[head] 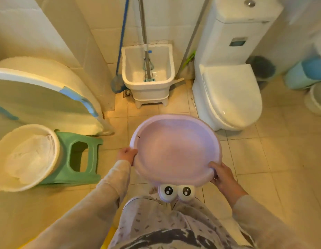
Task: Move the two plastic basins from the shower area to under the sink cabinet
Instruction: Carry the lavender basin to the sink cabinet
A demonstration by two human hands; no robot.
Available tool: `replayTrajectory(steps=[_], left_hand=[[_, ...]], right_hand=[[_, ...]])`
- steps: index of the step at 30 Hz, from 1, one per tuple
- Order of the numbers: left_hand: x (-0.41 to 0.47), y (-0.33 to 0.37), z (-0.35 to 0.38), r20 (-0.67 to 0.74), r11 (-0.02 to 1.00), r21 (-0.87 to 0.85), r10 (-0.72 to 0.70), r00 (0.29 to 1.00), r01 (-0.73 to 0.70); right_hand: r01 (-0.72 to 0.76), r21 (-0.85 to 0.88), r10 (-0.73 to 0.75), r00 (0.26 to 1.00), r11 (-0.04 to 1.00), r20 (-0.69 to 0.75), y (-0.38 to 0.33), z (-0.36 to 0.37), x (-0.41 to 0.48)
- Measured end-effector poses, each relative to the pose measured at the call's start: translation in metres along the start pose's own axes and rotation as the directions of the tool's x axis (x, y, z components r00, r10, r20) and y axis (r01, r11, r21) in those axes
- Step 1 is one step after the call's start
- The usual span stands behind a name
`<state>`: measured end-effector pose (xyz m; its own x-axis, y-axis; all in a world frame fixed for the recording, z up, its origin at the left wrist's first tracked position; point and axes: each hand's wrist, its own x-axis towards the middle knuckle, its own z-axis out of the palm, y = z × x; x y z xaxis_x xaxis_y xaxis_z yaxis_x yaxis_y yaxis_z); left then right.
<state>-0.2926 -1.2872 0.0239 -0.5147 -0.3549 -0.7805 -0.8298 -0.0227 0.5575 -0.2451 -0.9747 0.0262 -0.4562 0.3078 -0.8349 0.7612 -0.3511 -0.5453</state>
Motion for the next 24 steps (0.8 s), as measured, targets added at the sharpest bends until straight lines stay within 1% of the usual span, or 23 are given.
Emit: replayTrajectory(steps=[3,7,9,13,16,20,21,23,24], left_hand=[[-0.012,0.001,0.027,0.101,0.993,0.115,0.024,0.995,-0.036],[-0.034,0.001,0.073,0.211,0.951,0.291,0.039,0.977,-0.101],[-0.049,0.003,0.101,0.296,0.922,0.353,0.049,0.954,-0.157],[-0.084,0.007,0.164,0.414,0.851,0.447,0.075,0.907,-0.275],[-0.112,0.002,0.216,0.467,0.807,0.494,0.068,0.881,-0.324],[-0.146,-0.016,0.286,0.528,0.761,0.536,0.037,0.848,-0.367],[-0.153,-0.022,0.302,0.528,0.752,0.551,0.023,0.849,-0.363],[-0.167,-0.035,0.331,0.508,0.745,0.573,0.004,0.862,-0.341],[-0.173,-0.041,0.344,0.497,0.753,0.573,-0.006,0.868,-0.323]], right_hand=[[-0.026,0.127,0.036,0.996,0.992,-0.079,0.032,-0.042,-0.018],[-0.020,0.288,0.073,0.982,0.957,-0.177,0.075,-0.096,-0.043],[0.002,0.373,0.089,0.970,0.928,-0.226,0.091,-0.120,-0.055],[0.045,0.498,0.127,0.944,0.866,-0.305,0.117,-0.166,-0.075],[0.080,0.578,0.145,0.931,0.812,-0.333,0.136,-0.204,-0.080],[0.063,0.669,0.232,0.910,0.741,-0.343,0.146,-0.259,-0.076],[0.062,0.675,0.241,0.907,0.735,-0.345,0.146,-0.275,-0.076],[0.087,0.645,0.208,0.907,0.759,-0.367,0.147,-0.308,-0.072],[0.105,0.651,0.186,0.913,0.752,-0.363,0.146,-0.323,-0.070]])
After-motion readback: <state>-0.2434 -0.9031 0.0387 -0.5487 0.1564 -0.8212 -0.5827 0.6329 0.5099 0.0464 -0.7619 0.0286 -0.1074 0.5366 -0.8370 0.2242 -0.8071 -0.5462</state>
